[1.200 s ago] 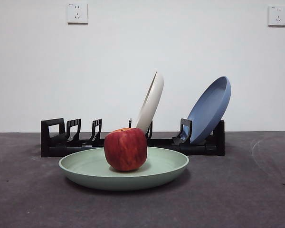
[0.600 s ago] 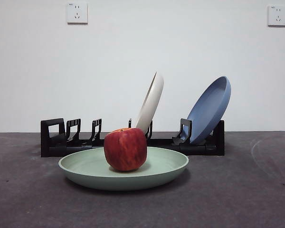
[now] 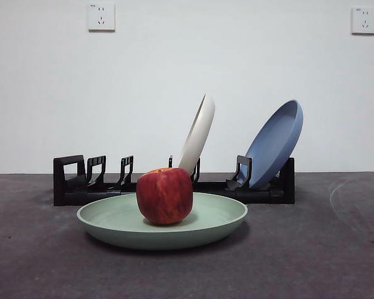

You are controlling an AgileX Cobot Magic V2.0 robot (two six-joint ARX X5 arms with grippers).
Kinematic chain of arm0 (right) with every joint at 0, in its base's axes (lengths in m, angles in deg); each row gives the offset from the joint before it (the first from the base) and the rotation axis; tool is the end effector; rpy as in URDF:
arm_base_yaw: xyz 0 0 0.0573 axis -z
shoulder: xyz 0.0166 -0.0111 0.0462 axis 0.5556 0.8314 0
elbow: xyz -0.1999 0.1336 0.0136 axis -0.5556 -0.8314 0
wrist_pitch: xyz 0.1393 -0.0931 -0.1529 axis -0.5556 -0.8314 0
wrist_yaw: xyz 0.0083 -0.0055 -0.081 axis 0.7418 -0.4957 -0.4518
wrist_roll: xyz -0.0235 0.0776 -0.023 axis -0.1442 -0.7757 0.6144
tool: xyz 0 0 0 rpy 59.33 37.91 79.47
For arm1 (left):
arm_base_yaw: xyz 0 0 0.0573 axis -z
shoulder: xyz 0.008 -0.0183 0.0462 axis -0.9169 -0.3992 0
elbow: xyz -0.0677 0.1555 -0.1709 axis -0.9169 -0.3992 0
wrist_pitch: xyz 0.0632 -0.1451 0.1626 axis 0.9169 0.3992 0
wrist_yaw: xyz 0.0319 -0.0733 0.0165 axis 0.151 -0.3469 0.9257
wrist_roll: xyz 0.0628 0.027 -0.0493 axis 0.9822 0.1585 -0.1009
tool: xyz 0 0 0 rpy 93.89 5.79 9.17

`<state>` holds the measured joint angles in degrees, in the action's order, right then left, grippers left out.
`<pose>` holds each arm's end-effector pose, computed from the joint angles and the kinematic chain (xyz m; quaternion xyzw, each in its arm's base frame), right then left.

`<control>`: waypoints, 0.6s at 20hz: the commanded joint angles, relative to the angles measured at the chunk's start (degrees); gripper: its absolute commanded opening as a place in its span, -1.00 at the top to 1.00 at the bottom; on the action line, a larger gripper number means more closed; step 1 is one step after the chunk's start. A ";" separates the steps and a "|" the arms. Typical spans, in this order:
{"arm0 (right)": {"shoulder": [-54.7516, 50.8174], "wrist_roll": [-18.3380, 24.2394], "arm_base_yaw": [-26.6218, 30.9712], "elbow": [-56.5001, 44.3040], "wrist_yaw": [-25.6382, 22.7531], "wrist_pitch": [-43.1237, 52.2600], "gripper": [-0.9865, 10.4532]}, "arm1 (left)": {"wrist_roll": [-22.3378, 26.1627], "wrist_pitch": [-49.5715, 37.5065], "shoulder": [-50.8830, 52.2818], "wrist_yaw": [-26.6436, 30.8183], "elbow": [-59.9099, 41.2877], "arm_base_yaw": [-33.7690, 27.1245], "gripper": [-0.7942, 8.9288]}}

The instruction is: Take the green plate from the plate rack,put the plate on the table,take the apple from the table,put the apple in the plate

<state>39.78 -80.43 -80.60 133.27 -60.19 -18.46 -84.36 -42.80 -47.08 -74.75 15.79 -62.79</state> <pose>0.0725 0.0529 0.3532 -0.0629 0.3400 0.2243 0.9111 0.1350 -0.0089 0.1423 -0.1009 0.0965 -0.0239 0.9899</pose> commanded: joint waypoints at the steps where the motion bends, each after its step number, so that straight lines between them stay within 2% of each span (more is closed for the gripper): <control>1: -0.04 -0.59 -0.07 -0.33 -0.24 -1.20 0.83 | 0.87 -0.39 -0.33 -0.02 -0.44 -0.11 0.84; 2: -0.04 -0.55 -0.07 -0.33 -0.26 -1.20 0.83 | 0.90 -0.39 -0.46 -0.02 -0.44 -0.11 0.84; 6: -0.07 -0.57 -0.02 -0.31 -6.36 -1.18 0.83 | 0.90 -0.39 -1.31 -0.02 -0.44 -0.11 0.84; 7: -0.04 0.15 -0.02 -0.31 -8.72 -1.20 0.83 | 0.90 -0.39 -1.36 -0.02 -0.44 -0.11 0.84; 10: 0.31 2.29 0.66 -0.66 -20.22 1.92 0.83 | 0.87 -0.39 -1.68 -0.02 -0.44 -0.11 0.84; 11: 0.22 4.35 2.03 -1.62 -22.58 5.70 0.83 | 0.90 -0.37 -1.68 -0.02 -0.44 -0.11 0.84; 12: -0.15 7.06 4.39 -3.08 -22.71 9.88 0.83 | 0.90 -0.39 -1.68 -0.02 -0.44 -0.11 0.84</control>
<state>39.56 -75.91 -76.36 130.82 -82.49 -8.99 -84.36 -42.82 -48.78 -74.75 15.81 -62.79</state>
